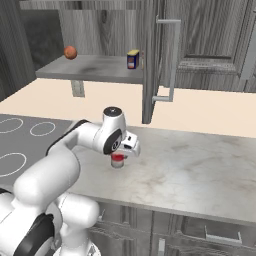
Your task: Pick the cans from the counter and place them in their designated side in the cabinet.
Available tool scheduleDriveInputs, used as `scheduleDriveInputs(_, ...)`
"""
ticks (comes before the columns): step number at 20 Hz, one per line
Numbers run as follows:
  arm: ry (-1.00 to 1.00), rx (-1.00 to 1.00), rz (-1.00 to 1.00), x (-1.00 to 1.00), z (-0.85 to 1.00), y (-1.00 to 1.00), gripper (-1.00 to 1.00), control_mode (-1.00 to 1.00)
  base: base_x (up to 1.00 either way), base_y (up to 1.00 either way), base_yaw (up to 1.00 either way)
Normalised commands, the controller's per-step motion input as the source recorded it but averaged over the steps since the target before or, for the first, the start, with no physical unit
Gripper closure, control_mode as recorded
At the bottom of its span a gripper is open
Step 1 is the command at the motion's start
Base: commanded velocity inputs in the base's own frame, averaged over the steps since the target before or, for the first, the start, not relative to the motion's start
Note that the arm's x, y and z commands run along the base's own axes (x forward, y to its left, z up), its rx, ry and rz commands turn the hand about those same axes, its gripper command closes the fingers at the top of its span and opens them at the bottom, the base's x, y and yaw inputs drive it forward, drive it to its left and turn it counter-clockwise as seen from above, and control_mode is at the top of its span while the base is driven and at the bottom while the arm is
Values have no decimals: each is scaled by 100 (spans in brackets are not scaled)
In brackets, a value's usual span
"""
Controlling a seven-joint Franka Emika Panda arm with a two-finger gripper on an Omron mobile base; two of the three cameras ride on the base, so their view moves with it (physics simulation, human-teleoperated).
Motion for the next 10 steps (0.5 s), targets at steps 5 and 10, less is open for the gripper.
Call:
scheduleDriveInputs(5, -1, 2, 2, -8, 30, 0, 100, -100, 0, 0, 0)
scheduleDriveInputs(10, -5, 1, 4, -15, 34, 2, 100, -100, 0, 0, 0)
